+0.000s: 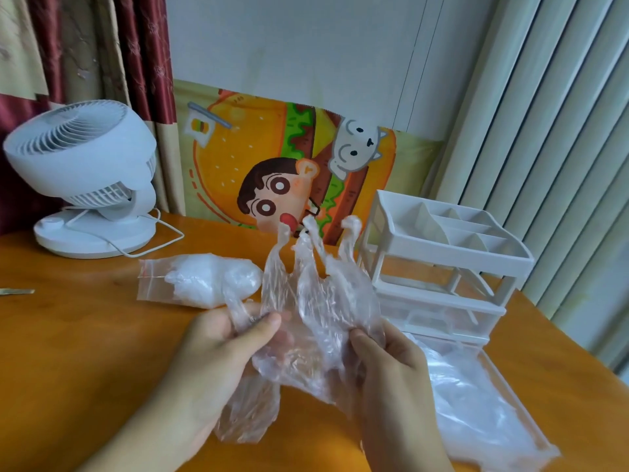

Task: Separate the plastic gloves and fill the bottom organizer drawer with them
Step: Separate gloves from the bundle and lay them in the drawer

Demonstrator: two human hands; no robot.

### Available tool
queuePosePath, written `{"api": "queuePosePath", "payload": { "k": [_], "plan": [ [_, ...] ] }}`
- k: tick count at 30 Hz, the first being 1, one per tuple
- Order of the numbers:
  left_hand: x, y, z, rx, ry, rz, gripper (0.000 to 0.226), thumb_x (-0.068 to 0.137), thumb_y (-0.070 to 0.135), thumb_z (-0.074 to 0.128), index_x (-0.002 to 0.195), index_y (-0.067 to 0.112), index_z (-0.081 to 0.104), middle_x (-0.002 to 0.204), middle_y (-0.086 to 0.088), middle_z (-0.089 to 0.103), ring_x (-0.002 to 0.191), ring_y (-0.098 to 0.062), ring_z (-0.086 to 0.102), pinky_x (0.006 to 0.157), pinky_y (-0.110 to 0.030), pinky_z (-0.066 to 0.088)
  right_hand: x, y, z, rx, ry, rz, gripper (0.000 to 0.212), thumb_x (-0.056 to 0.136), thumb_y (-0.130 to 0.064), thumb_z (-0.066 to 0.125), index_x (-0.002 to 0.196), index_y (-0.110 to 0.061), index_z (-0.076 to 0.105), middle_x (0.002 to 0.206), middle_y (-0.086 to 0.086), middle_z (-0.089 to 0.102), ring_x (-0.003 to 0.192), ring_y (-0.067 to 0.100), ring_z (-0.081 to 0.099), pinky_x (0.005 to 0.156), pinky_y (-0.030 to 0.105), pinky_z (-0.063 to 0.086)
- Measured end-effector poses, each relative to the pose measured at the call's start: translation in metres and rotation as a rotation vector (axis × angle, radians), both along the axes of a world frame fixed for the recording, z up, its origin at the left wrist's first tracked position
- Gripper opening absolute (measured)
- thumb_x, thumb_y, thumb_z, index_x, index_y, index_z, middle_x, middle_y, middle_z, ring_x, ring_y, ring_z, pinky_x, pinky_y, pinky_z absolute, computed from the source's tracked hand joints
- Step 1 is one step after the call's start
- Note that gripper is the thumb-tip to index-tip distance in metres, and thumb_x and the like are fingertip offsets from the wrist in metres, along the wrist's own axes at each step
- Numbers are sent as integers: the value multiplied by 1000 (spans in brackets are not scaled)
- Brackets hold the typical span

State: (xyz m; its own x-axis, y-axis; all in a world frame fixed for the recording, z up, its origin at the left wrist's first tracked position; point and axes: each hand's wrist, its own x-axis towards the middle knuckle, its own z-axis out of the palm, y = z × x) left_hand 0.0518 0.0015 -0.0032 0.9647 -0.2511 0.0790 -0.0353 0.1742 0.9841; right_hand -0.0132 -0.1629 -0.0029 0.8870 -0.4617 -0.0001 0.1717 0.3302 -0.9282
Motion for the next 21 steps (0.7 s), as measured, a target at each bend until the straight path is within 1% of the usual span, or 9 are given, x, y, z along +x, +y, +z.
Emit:
{"api": "queuePosePath", "payload": {
  "k": [3, 5, 8, 10, 12, 14, 17, 19, 21],
  "plan": [
    [0, 0, 2, 50, -28, 74, 20, 99, 11, 63, 94, 12, 81, 87, -11, 80, 89, -21, 78, 96, -43, 54, 3, -2, -4, -39, -5, -38, 17, 103, 3, 53, 93, 16, 49, 73, 17, 49, 64, 28, 47, 60, 40, 43],
    [1, 1, 3, 61, -12, 94, 19, 100, 13, 63, 94, 14, 81, 88, -8, 80, 89, -18, 77, 93, -42, 55, 2, -6, -4, -143, 14, -95, 22, 104, -1, 57, 83, 6, 64, 66, 14, 55, 61, 25, 52, 63, 40, 46],
    [2, 1, 1, -36, 87, -73, 24, 85, 24, 83, 102, 7, 80, 102, -14, 79, 102, -29, 76, 102, -54, 52, 1, -10, -3, -242, 40, -113, 39, 104, -7, 62, 65, -13, 66, 55, 3, 53, 48, 14, 50, 52, 30, 45],
    [1, 1, -3, 4, 132, -177, 43, 75, 23, 90, 111, 4, 76, 104, -16, 79, 104, -31, 75, 102, -51, 51, 2, -9, -3, -304, 44, -136, 38, 101, -10, 66, 64, -16, 67, 58, 8, 62, 50, 27, 59, 51, 38, 54],
    [-3, -1, -3, 90, 62, -186, 29, 82, 14, 84, 108, 4, 77, 98, -19, 79, 96, -35, 76, 97, -51, 55, 4, -7, -4, -324, 46, -151, 22, 98, -13, 71, 77, -14, 74, 75, 19, 74, 75, 45, 72, 70, 55, 65],
    [-6, -3, -2, 185, -43, -108, 14, 87, 14, 79, 95, 3, 78, 85, -17, 79, 82, -38, 76, 89, -54, 59, 3, -5, -4, -288, 19, -112, 8, 94, -15, 77, 90, -8, 75, 85, 24, 75, 85, 47, 73, 69, 48, 64],
    [-10, -5, 0, 211, -137, -38, 8, 91, 14, 75, 89, 8, 79, 77, -16, 78, 72, -41, 74, 79, -53, 62, 4, -4, -6, -326, 37, -79, 24, 86, -20, 87, 97, -5, 72, 86, 25, 73, 77, 41, 73, 67, 42, 58],
    [-16, -7, 2, 194, -146, -98, 10, 92, 25, 75, 96, 18, 80, 82, -16, 78, 80, -41, 74, 80, -49, 61, 4, -3, -7, -367, 42, -90, 13, 89, -11, 82, 93, -5, 71, 78, 16, 76, 71, 31, 71, 66, 39, 55],
    [-20, -9, 3, 84, -19, -84, 20, 80, 44, 82, 95, 31, 81, 90, 2, 80, 94, -25, 76, 89, -41, 56, 4, -3, -8, -424, 40, -118, 10, 89, -6, 78, 88, -6, 68, 74, 10, 76, 65, 22, 67, 62, 34, 53]
  ]
}}
